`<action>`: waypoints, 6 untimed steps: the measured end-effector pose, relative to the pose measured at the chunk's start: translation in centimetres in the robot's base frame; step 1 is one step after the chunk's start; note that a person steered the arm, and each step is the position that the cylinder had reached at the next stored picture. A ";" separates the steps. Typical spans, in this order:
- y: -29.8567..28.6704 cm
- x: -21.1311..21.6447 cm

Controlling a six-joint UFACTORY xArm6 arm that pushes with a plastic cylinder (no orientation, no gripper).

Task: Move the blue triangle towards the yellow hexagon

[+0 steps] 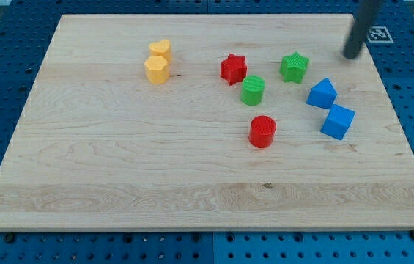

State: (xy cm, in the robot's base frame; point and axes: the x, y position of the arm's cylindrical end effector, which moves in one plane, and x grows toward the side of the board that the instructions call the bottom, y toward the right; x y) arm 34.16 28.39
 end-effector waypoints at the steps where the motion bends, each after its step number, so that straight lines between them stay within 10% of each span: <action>1: 0.6 5.6; 6: -10.9 8.1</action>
State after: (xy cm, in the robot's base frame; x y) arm 42.29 17.50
